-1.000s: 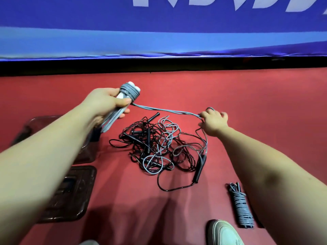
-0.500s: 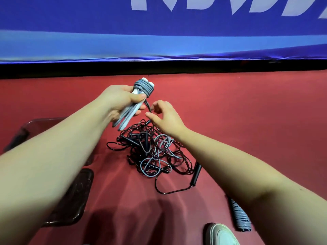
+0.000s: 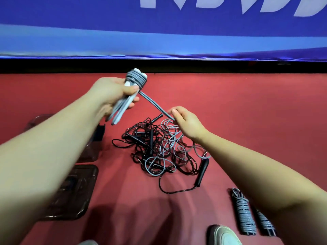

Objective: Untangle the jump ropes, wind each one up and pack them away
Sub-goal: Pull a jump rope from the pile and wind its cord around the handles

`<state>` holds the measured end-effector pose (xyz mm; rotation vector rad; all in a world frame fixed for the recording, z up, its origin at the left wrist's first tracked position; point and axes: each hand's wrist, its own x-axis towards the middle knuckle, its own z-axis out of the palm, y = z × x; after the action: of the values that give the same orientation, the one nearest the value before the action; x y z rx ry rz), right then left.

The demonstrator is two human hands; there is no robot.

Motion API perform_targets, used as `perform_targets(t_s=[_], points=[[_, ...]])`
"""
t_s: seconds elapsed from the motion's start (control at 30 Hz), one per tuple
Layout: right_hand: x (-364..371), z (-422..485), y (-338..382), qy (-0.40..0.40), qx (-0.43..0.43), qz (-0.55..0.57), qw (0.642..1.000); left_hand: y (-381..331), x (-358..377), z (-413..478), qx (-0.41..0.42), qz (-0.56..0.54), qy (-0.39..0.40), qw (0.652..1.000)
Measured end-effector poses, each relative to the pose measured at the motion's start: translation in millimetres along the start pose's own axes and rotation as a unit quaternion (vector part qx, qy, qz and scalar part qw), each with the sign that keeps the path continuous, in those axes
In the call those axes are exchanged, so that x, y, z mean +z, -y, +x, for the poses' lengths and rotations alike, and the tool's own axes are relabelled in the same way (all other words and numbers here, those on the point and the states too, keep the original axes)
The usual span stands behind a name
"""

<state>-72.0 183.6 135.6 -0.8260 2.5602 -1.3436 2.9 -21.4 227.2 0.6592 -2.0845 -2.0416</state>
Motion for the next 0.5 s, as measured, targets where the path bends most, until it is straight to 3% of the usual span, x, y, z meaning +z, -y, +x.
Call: perform_targets(t_s=[0.1,0.23,0.3,0.4,0.5], points=[[0.8,1.8,13.0,0.001,-0.055,-0.027,0.998,-1.1,-3.5,0.1,-0.014,-0.029,-0.011,0.999],[10.1,9.1,17.4,-0.017,-0.03,-0.099,0.994,-3.4,-4.0,0.6,-0.027,-0.043,-0.007,0.999],[16.4,14.1,16.2,-0.006,0.01,-0.007,1.0,-0.2,-2.3,0.5,-0.034,-0.042,-0.002,0.999],[19.5,18.4,15.7,0.002,0.097,0.18,0.979,0.6,0.9,1.6,-0.028,-0.048,-0.01,0.998],[20.6,12.4,10.1,0.04,0.083,0.095,0.991,2.3,5.0,4.4,-0.007,-0.038,-0.037,0.999]])
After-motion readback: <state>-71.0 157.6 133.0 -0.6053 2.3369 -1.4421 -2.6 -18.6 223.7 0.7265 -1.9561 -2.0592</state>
